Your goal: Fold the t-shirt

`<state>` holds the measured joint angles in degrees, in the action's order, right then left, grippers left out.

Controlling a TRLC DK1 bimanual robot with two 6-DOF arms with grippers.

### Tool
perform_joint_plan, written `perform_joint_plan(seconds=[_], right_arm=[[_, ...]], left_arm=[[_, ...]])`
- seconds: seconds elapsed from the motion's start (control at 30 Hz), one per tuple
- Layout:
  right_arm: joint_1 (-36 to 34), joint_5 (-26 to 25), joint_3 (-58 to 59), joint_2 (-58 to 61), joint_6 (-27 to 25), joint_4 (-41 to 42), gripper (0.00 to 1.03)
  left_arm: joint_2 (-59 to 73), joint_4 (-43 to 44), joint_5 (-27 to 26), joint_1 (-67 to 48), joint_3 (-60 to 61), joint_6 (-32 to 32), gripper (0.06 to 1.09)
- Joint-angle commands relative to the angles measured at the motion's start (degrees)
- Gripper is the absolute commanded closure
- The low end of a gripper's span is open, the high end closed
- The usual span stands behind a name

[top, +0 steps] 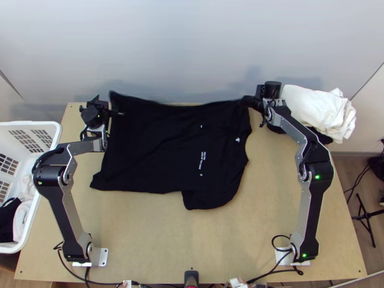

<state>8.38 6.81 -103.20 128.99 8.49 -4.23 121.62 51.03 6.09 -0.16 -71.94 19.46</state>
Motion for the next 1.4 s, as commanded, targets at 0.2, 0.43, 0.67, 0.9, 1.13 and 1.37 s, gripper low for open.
perform_joint_plan(seconds=[0.2,0.43,0.67,0.9,1.13,1.37], right_arm=[[1.20,4.88,7.13,-12.97,0.56,-12.65,0.03],[2.34,11.12,19.17,-28.09,3.20,-22.75,0.03],[6.47,17.10,38.69,-47.69,2.14,-27.94,0.04],[8.14,26.68,44.49,-56.83,-1.90,-44.73,0.04],[22.82,28.00,48.18,-60.26,-7.26,-60.55,0.04],[26.33,28.17,51.34,-62.02,-6.91,-60.55,0.04]], left_arm=[[-7.10,-4.18,-0.37,-0.80,4.27,-0.04,0.12],[-16.86,-10.51,-0.99,0.16,12.09,0.58,0.12],[-33.38,-16.75,-3.63,2.71,27.65,1.89,0.13],[-47.79,-28.35,-11.62,8.07,37.05,3.04,0.13],[-51.75,-32.48,-14.26,12.56,38.19,6.11,0.13],[-53.60,-33.80,-18.66,16.60,41.44,10.24,0.13]])
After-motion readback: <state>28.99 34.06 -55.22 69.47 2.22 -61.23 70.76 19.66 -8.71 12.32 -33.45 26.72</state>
